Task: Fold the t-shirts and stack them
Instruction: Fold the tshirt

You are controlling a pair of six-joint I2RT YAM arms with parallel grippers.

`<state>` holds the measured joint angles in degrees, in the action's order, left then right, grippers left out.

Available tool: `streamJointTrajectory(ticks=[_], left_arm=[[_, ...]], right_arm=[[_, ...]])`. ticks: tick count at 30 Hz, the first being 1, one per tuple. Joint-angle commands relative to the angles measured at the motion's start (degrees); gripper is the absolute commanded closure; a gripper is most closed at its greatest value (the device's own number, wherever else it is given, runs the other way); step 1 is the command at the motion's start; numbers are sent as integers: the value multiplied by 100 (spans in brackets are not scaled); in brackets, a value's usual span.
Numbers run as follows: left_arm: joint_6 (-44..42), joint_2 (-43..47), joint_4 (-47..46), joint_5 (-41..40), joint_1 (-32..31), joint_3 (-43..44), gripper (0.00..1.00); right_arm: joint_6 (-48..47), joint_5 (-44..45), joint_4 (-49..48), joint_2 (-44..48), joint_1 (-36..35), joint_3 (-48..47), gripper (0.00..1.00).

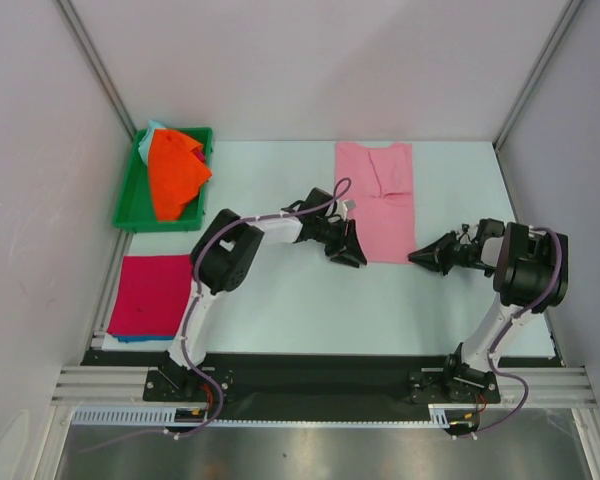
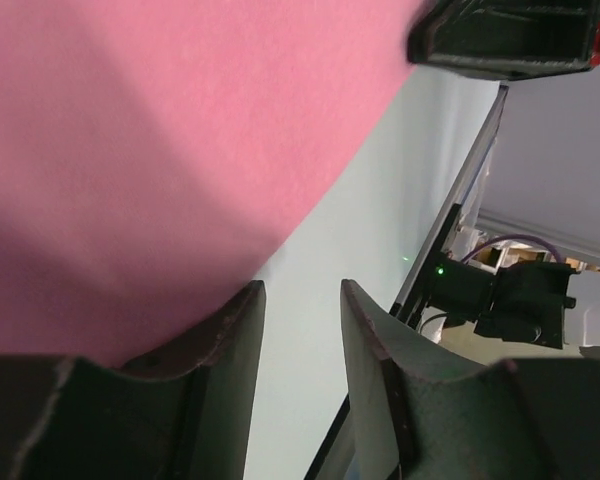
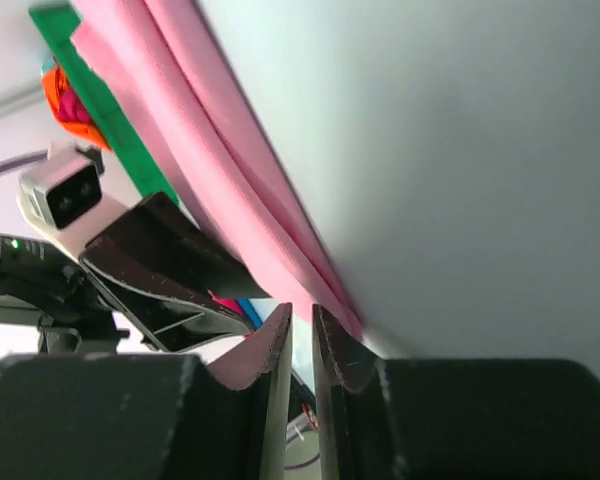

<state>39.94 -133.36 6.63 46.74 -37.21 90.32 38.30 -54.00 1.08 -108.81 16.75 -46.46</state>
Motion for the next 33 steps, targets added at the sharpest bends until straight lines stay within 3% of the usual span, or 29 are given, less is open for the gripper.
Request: streamJointTrajectory(ticks=[1,5,8,11,14,20,24,33], left_arm=[[-566,616,330,-481,283,-427,56],[-716,1215,549,-307,548,-156,52],[-541,1137,462,-52,741,178,50],[-86,804,-38,36,952,328,51],[695,365,-1126,221,1075,310,51],[1620,-400,-2596,265,1093,547,53],[1517,-831,-2221,37,1128,1222,53],[2000,-1393,-1640,-815,1445,1794,52]], right_arm=[[-323,126,506,500,206,76,81],[-394,249,1042,1107,100,-293,80],[-131,346,789,1205,-84,-600,79],[472,224,149,714,-348,-917,78],[1211,118,-1350,46,-663,-1215,78],[1829,153,-2445,-1105,-981,-1805,81],[1856,232,-2657,-1572,-885,-2156,81],[1671,539,-2464,-2406,-480,-2833,81]])
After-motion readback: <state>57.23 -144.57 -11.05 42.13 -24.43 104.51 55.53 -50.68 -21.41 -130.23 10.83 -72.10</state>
